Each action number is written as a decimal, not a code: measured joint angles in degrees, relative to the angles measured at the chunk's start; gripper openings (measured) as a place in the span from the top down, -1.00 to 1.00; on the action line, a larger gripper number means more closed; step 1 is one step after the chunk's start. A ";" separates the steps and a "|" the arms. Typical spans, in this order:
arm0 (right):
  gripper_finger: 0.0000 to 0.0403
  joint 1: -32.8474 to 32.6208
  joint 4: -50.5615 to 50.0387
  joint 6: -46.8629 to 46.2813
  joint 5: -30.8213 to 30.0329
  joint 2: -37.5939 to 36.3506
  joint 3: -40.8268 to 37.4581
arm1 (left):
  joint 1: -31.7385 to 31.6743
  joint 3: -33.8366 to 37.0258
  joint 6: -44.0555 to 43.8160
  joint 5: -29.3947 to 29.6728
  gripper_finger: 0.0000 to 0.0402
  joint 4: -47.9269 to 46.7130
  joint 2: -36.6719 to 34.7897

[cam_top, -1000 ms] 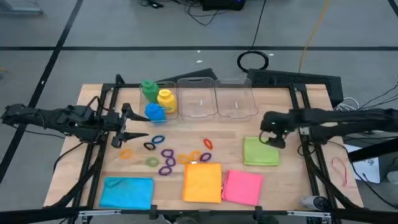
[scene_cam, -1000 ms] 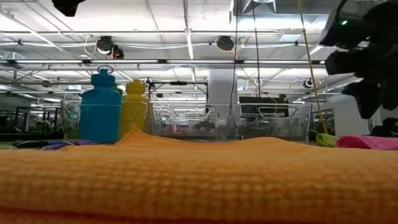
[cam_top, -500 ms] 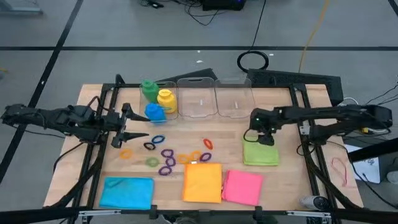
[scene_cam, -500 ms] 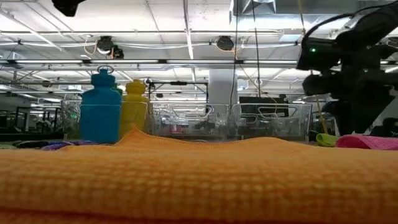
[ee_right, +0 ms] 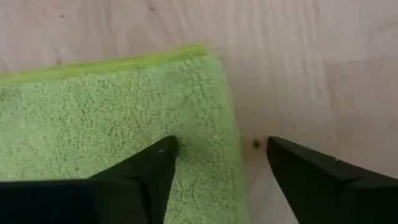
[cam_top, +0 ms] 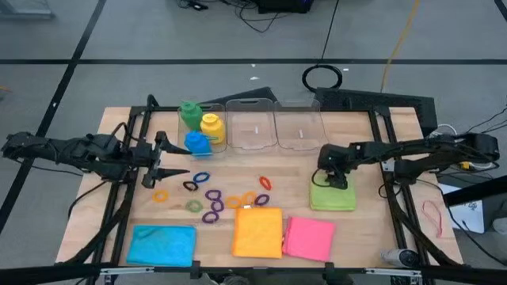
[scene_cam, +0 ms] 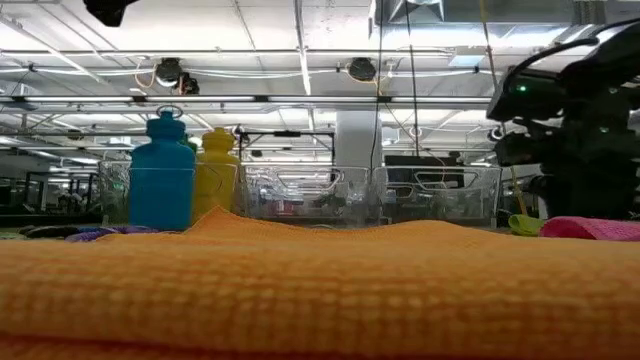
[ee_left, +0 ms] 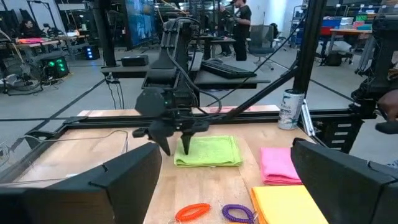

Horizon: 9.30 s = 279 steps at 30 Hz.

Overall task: Pick & Place Sports Items
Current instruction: Fold the green cloth

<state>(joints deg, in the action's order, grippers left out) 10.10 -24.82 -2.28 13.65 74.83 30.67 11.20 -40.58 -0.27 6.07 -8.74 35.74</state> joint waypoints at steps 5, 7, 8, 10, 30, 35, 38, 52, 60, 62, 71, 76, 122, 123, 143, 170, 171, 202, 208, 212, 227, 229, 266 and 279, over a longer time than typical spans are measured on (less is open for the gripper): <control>0.39 -1.66 0.00 -0.01 0.13 0.07 -0.64 | 0.00 0.00 0.02 0.01 -0.48 0.01 -0.01; 0.56 -1.91 -0.04 -0.04 0.64 0.10 -0.67 | 0.00 0.00 0.02 0.01 -0.48 -0.01 -0.01; 0.65 -1.91 -0.07 -0.05 1.11 0.11 -0.67 | 0.00 0.00 0.02 0.01 -0.48 0.00 -0.01; 0.84 -1.93 -0.16 -0.11 1.87 0.11 -0.67 | 0.00 0.00 0.01 0.01 -0.48 0.01 -0.01; 1.00 -6.02 -4.59 2.01 -28.13 -6.73 4.64 | 0.00 0.00 0.02 0.00 -0.48 -0.01 0.01; 1.00 -11.26 -2.83 1.90 -35.03 -6.56 4.75 | -0.04 0.00 0.02 0.00 -0.48 -0.01 0.01; 1.00 -13.99 -2.12 1.06 -36.54 -6.56 4.75 | -0.04 0.00 0.02 0.01 -0.48 -0.01 0.01; 1.00 -27.61 2.28 -0.63 -61.52 -6.58 4.77 | -0.02 0.00 0.02 0.01 -0.48 -0.01 0.00; 1.00 -29.89 16.58 4.94 -51.59 -6.60 -1.45 | 0.00 0.00 0.02 0.01 -0.48 -0.01 0.01; 1.00 -29.89 21.70 6.27 -49.04 -6.62 -4.52 | 0.00 0.00 0.02 0.01 -0.48 -0.01 0.01; 1.00 -29.85 46.69 9.01 -43.29 -6.64 -16.14 | 0.00 0.00 0.02 0.01 -0.48 -0.01 0.01; 1.00 -29.85 55.30 9.18 -42.70 -6.64 -20.15 | 0.00 0.00 0.02 0.01 -0.48 -0.01 0.00; 0.40 -18.10 -0.12 9.02 -3.47 -6.64 12.05 | 0.00 0.00 0.02 0.01 -0.48 0.01 -0.01; 0.40 -18.11 -2.75 9.92 -4.99 -6.64 13.46 | 0.00 0.00 0.00 0.01 -0.48 -0.01 -0.01; -0.26 -16.67 -9.89 21.47 -28.63 -6.12 12.81 | -0.04 0.00 0.02 0.01 -0.48 -0.01 0.00; 0.21 -18.07 -10.70 31.60 -28.52 1.76 12.81 | 0.00 0.00 0.02 0.01 -0.48 0.00 -0.01; 0.27 -18.07 -10.69 31.49 -28.52 1.52 12.81 | 0.00 -0.02 0.02 0.01 -0.48 -0.01 -0.01; 1.00 -18.47 -16.09 19.14 -19.32 1.25 16.41 | -0.04 -0.02 0.02 0.00 -0.48 -0.01 -0.01; 1.00 -20.61 -16.14 14.58 -13.86 1.25 17.84 | -0.04 -0.02 0.02 0.01 -0.48 0.01 -0.01; 0.99 -22.07 -14.95 11.45 -11.94 1.25 17.84 | -0.02 -0.01 0.02 -0.01 -0.48 0.00 0.01; 1.00 -23.41 7.63 16.82 -2.03 1.25 10.51 | 0.00 -0.02 0.02 0.00 -0.48 0.00 -0.01; 1.00 -22.66 11.91 18.70 0.01 1.25 8.95 | 0.00 -0.02 0.02 0.00 -0.48 0.00 -0.01; 0.72 -17.19 38.15 20.17 17.80 15.17 7.19 | -0.02 -0.02 0.02 -0.01 -0.48 0.01 0.01; 0.15 -18.38 37.52 2.22 20.85 6.96 7.17 | 0.00 -0.02 0.02 -0.01 -0.48 -0.01 -0.01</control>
<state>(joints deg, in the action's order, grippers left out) -8.28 12.70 -0.06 34.50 81.78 37.85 11.20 -40.60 -0.25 6.07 -8.75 35.73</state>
